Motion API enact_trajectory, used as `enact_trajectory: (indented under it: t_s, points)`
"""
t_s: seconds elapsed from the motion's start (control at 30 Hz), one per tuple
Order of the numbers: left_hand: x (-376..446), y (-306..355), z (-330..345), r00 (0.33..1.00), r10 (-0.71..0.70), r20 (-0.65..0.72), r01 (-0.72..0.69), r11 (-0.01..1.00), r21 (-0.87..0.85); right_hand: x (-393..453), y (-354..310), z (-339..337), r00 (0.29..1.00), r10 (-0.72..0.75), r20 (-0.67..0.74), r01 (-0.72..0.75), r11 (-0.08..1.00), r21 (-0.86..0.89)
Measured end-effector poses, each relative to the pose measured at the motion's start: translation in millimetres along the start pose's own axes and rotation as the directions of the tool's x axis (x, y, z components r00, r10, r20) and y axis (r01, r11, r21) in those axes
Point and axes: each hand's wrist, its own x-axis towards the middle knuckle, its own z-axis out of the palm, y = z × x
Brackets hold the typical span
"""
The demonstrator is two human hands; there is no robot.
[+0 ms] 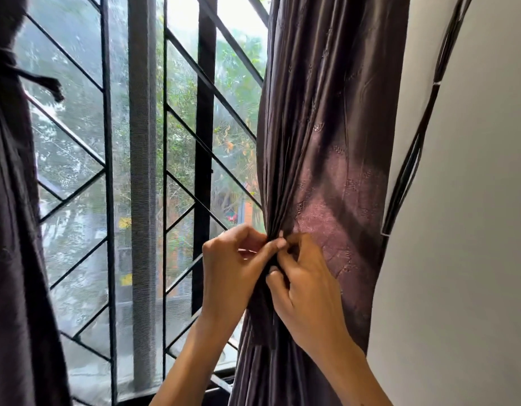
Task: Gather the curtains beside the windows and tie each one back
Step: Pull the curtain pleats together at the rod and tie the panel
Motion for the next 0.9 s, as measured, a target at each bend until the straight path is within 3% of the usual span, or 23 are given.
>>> enact_trajectory:
  t_s: [0.07, 0.2, 0.3, 0.47, 0.6, 0.67, 0.77, 0.9]
  points:
    - [3, -2, 0, 1.0, -0.027, -0.016, 0.027, 1.0, 0.007, 0, 6, 1, 0.999, 0.025, -0.025, -0.021, 0.989, 0.144]
    - [5, -8, 1, 0.997, -0.06, -0.055, 0.061, 0.998, 0.024, 12, 22, 6, 0.933, 0.23, -0.276, -0.157, 0.952, 0.262]
    - [5, -10, 1, 0.995, -0.092, -0.05, 0.092, 0.996, -0.004, 21, 29, 11, 0.883, 0.447, -0.142, -0.334, 0.812, 0.478]
    - [6, -12, 0, 0.994, -0.097, -0.049, 0.097, 0.995, -0.001, 30, 39, 17, 0.812, 0.575, 0.099, -0.398, 0.422, 0.814]
    - [6, -12, 1, 0.995, -0.075, -0.072, 0.077, 0.997, 0.025, 29, 36, 14, 0.822, 0.569, -0.009, -0.337, 0.501, 0.797]
    - [5, -11, 3, 0.995, -0.058, -0.084, 0.062, 0.997, 0.045, 27, 30, 11, 0.809, 0.57, -0.144, -0.3, 0.611, 0.732]
    - [2, -11, 6, 0.995, -0.012, -0.096, 0.019, 0.997, 0.071, 18, 18, 12, 0.844, 0.386, -0.372, -0.202, 0.872, 0.446]
    - [-1, -8, 3, 0.995, 0.049, -0.09, -0.043, 0.997, 0.066, 6, 9, 13, 0.918, 0.183, -0.353, -0.132, 0.978, 0.164]
